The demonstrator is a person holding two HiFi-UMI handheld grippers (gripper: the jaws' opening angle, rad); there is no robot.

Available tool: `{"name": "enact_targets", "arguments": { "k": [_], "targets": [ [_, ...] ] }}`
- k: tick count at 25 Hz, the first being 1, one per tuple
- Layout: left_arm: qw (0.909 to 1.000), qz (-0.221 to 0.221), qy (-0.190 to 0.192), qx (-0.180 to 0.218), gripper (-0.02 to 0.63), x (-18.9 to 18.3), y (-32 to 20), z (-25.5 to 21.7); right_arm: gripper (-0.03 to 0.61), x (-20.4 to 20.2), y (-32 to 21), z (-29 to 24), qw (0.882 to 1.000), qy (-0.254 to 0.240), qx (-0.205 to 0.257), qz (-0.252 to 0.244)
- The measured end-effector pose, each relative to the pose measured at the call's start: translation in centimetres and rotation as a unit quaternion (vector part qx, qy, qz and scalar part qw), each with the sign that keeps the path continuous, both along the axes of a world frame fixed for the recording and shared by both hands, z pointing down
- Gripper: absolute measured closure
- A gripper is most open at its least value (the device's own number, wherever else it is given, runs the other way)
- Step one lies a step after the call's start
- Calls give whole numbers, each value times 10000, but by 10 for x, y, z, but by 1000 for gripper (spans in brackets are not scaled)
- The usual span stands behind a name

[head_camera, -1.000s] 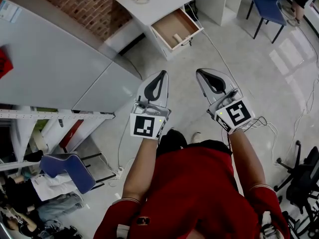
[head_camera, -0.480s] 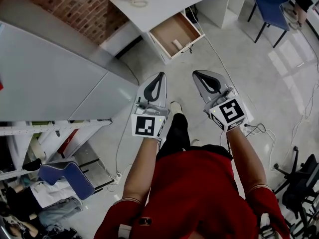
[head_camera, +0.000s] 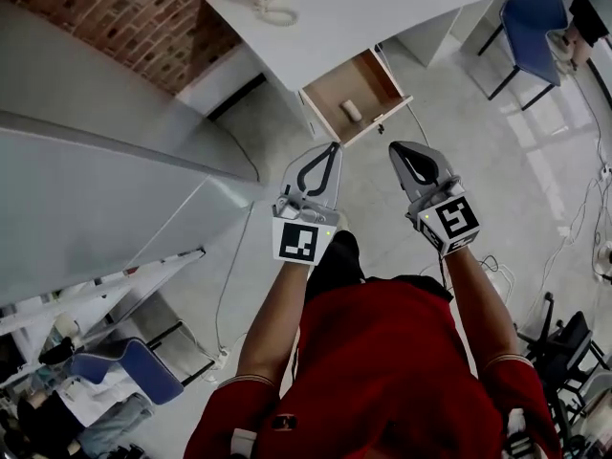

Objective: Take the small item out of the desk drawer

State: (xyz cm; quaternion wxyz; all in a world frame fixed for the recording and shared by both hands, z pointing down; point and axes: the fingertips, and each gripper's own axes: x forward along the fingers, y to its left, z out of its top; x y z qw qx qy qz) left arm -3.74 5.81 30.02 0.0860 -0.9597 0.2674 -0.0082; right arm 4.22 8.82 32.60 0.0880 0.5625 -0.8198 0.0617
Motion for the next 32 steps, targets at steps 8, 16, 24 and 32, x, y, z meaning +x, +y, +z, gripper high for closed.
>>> {"name": "enact_targets", "arguments": {
  "k": [8, 16, 24, 32],
  "targets": [
    [9995, 188, 18, -255, 609, 15, -92, 29, 566, 6, -102, 43, 9977, 288, -615, 4],
    [9975, 27, -205, -679, 609, 31, -135, 74, 565, 23, -164, 119, 9865, 597, -1482, -363],
    [9934, -440, -389, -983, 609, 40, -167, 114, 515, 45, -212, 207, 9650, 867, -2305, -900],
    [9871, -791, -525, -1288, 609, 43, -177, 146, 443, 49, -244, 286, 9288, 1260, -3150, -1493]
  ]
}}
